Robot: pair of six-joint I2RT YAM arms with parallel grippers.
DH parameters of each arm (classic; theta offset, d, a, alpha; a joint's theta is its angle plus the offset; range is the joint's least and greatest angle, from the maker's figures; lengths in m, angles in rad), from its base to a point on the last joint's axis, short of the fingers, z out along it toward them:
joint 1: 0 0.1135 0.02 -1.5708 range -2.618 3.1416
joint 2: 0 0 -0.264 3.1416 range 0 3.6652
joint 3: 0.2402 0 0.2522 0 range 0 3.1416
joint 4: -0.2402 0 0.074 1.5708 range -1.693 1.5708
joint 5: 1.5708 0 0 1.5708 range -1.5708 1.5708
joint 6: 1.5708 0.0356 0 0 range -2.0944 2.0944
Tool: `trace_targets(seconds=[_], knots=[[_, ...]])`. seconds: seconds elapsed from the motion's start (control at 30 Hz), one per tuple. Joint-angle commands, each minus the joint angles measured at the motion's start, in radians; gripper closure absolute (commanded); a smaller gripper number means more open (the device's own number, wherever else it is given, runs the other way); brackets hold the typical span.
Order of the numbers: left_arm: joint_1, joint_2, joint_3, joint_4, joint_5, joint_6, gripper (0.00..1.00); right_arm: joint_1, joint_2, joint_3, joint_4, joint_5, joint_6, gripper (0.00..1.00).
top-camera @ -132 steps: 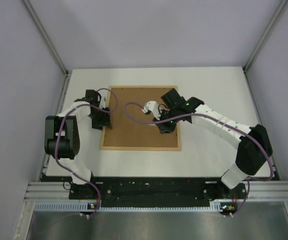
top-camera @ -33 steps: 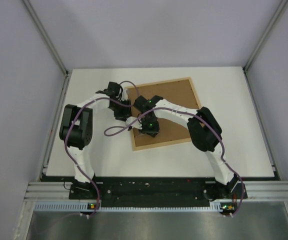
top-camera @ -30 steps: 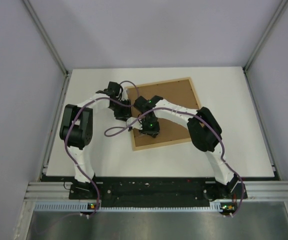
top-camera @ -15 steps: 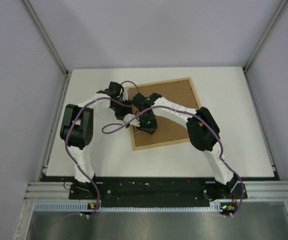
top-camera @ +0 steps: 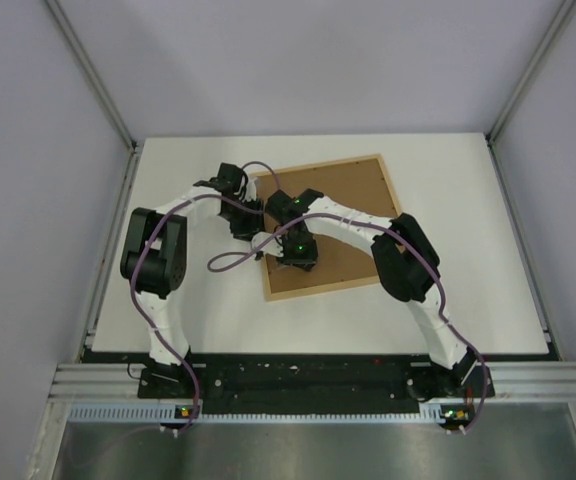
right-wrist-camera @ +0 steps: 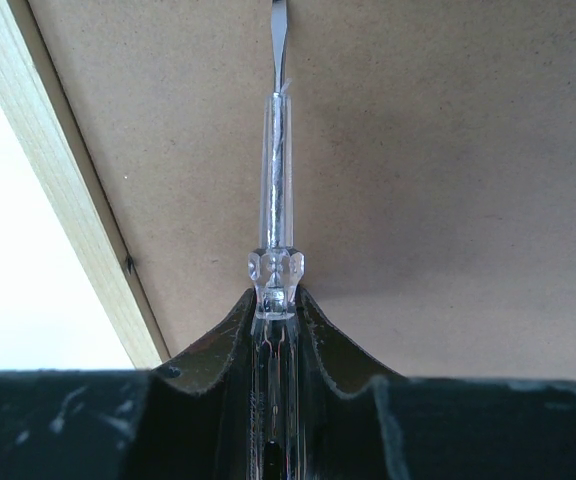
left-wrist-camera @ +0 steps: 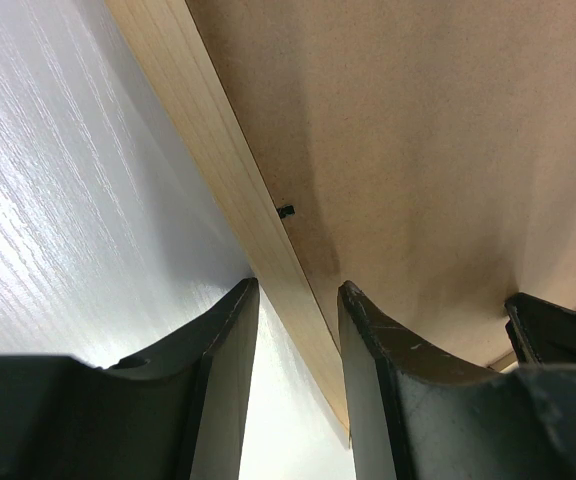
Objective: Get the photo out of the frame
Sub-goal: Release the photo frame item from the photo frame.
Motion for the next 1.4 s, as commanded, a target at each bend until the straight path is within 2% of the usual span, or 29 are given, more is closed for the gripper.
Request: trace_targets(seconds=[0.0,0.73,1.07,1.37], knots=[[-0.004,0.025,0.003,0.004,-0.002,0.005,0.57,0.012,-0.043,-0.007,-0.030,0.000,-0.019,1.00],[-0.004,0.039,-0.009,0.005,0.007,-0.023,0.60,0.032,0.017,0.072,-0.003,-0.044,0.016,1.00],[-0.004,0.036,-0.011,0.005,-0.001,-0.014,0.62,0.029,-0.060,-0.027,-0.002,0.025,-0.030,1.00],[-0.005,0.042,-0.003,0.004,-0.007,-0.017,0.68,0.024,-0.048,-0.013,0.001,0.038,-0.025,1.00]])
